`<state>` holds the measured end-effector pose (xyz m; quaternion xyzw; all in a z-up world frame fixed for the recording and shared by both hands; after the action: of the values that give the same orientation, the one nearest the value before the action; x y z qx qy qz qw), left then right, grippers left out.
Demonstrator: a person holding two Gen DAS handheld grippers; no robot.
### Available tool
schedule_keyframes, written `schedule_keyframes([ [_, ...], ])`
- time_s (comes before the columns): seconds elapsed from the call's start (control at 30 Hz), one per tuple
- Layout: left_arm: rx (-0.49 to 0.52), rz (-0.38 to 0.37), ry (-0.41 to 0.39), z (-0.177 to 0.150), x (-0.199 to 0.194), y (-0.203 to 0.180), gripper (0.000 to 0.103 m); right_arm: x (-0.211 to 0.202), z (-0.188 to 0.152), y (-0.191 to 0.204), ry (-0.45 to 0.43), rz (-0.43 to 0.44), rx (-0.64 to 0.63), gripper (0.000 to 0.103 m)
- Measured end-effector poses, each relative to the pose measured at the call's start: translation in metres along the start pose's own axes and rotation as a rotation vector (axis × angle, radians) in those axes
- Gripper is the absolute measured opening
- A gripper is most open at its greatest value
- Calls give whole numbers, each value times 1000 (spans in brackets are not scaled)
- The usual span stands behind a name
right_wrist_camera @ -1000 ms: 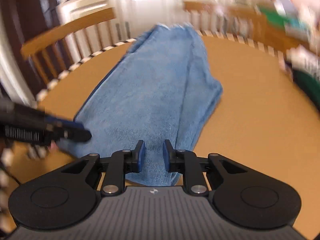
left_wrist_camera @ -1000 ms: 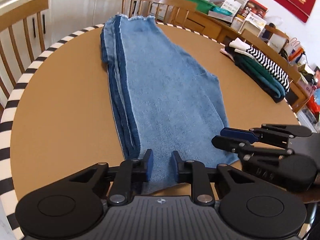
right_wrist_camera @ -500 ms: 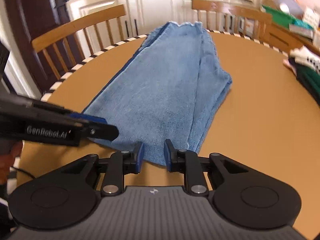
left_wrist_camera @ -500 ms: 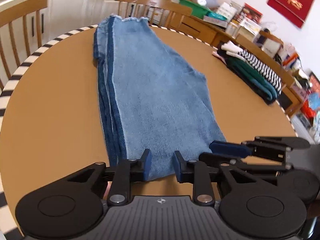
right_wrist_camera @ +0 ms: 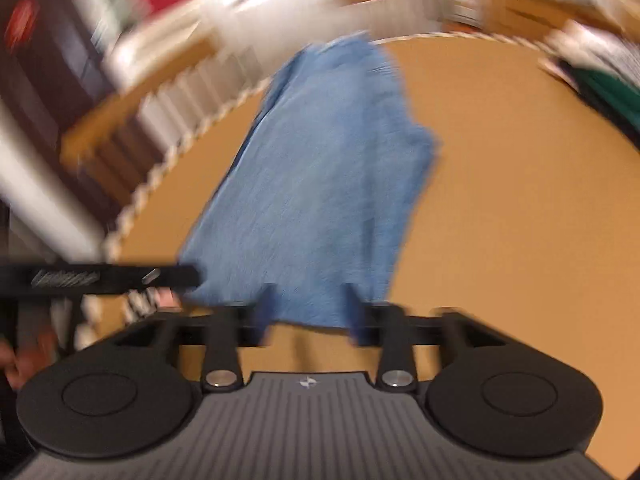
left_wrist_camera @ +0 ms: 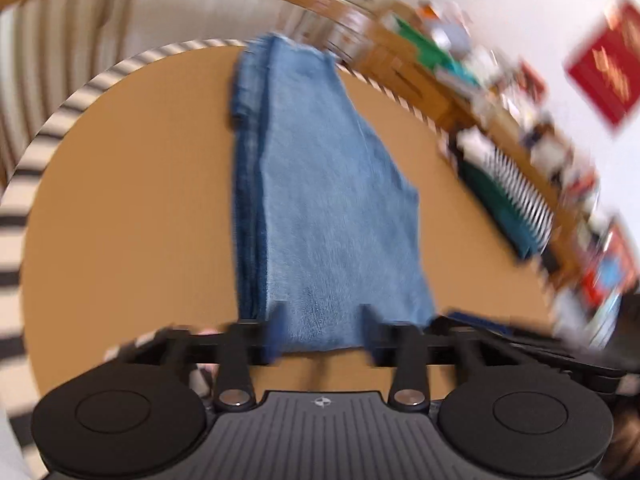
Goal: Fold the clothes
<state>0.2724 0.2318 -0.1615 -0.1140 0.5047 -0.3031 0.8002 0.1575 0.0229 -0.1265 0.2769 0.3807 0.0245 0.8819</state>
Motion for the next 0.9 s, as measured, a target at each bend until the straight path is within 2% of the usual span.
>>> schedule_keyframes([
  [0.07,-187,-42,35,-3,-2,20,63,-10,0,-26,-17,54,225,70],
  [0.2,-609,-152,100,-21,10,59,63,-5,-16,-71,-28,179,678,64],
  [0.23,-669,-177,104,-25,13,64,60,-1,-22,-79,-30,202,766,64],
  [0.27,-708,-201,102,-29,16,67,59,2,-27,-85,-35,216,825,59],
  [0.37,-740,-246,88,-30,22,69,59,11,-32,-88,-49,274,895,59],
  [0.5,-751,-261,91,-29,30,65,56,28,-33,-79,-5,313,947,60],
  [0.57,-740,-257,88,-27,31,64,56,37,-33,-71,16,320,957,60],
  [0.73,-712,-236,67,-24,31,63,54,42,-25,-62,4,317,926,65],
  [0.8,-681,-197,38,-21,28,64,49,41,-24,-64,1,320,928,64],
  [0.9,-620,-169,-14,-14,23,67,52,39,-23,-68,-19,322,922,63],
])
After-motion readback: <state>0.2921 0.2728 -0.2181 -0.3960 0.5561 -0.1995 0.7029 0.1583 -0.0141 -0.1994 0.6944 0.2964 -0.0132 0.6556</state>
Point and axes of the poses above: each gripper's, at about its wrist camera, not at the fingertips, and x roughly the way its jaws point, y to its left, z to its top, the point moved 8 cm from there along x, roughly the way its jaws point, and after that the axes turned 4 degrees about z, right-handed, at the moved point
